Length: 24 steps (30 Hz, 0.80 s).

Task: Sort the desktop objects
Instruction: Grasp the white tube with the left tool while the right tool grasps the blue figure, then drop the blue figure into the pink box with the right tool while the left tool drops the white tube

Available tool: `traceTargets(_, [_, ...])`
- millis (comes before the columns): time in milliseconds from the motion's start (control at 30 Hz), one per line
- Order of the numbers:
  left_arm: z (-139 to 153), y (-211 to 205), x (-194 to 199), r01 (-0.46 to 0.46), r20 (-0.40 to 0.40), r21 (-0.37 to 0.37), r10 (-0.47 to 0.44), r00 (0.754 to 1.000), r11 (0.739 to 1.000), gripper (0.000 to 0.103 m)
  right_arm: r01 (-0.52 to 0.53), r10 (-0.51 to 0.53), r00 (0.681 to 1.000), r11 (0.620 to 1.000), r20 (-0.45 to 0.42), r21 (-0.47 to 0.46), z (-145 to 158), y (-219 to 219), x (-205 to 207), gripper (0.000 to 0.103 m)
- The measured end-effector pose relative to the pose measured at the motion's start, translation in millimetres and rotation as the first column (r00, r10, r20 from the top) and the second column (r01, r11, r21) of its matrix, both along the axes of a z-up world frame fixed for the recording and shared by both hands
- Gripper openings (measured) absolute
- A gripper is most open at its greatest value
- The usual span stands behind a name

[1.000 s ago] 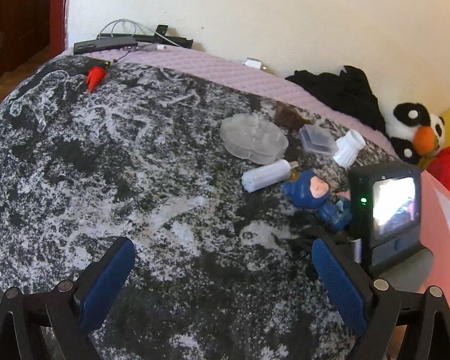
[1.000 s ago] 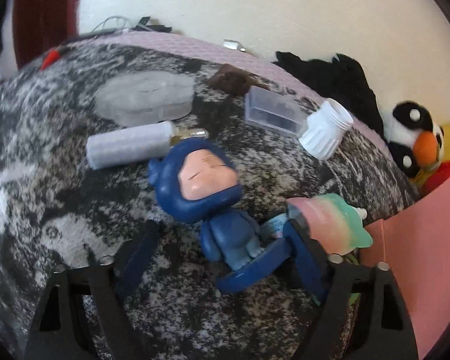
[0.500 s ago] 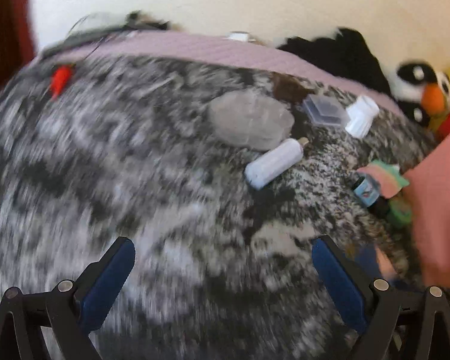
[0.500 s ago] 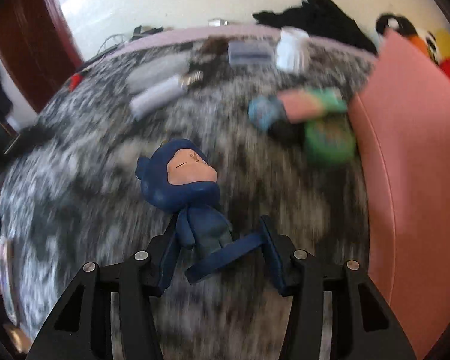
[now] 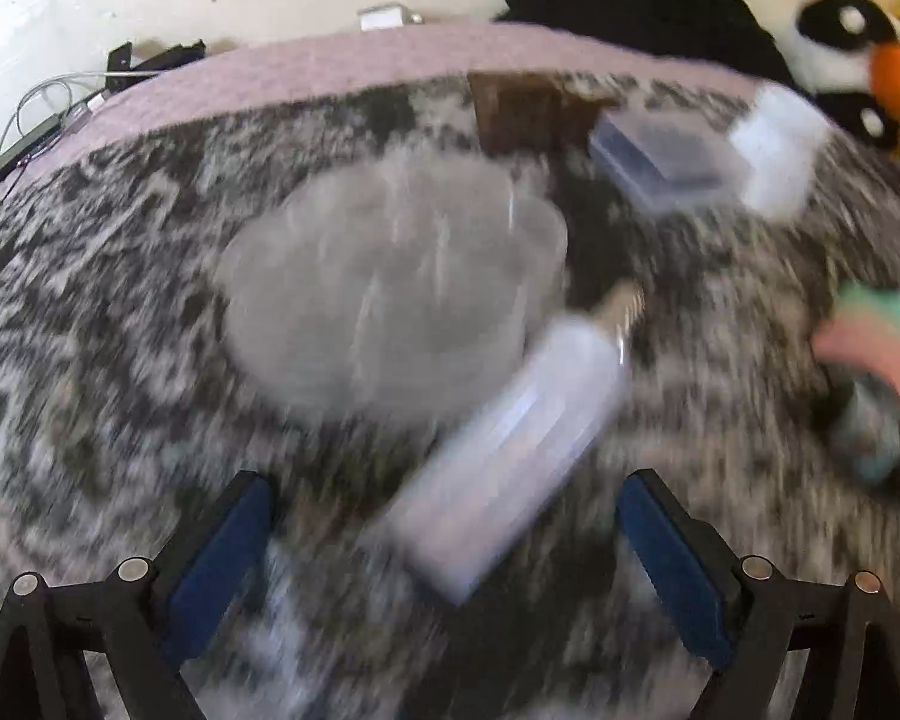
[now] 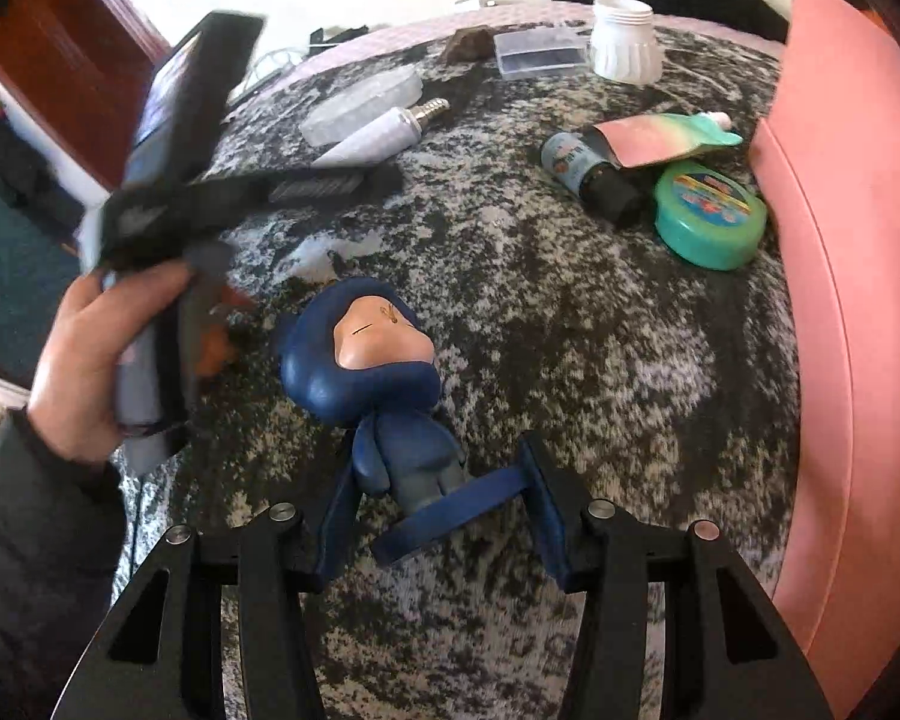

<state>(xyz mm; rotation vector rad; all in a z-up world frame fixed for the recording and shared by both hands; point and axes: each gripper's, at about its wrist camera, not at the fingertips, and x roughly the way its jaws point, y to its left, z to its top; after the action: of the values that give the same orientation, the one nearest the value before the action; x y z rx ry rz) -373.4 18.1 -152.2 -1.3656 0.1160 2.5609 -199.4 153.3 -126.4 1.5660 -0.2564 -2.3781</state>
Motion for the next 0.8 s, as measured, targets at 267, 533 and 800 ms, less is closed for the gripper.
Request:
traceTargets(267, [29,11,39,-0.019,-0.023,0.054,0.02,1.0,0.998,0.027,-0.006,0.006,1.0,1.0,0.006,-0.024,2,1,-5,0.053])
traceTargets(533, [98,-24,130,-0.035,-0.157,0.104,0.051,0.986,0.994,0.027,-0.052,0.053,0.997,0.998,-0.056,0.017,20,-14,12,0.05])
traceTargets(800, [155,-77,211,-0.105,-0.255,0.161,0.144,0.956,0.981,0.027,-0.054,0.062,0.991,0.996,-0.115,0.065,37,-21,28,0.049])
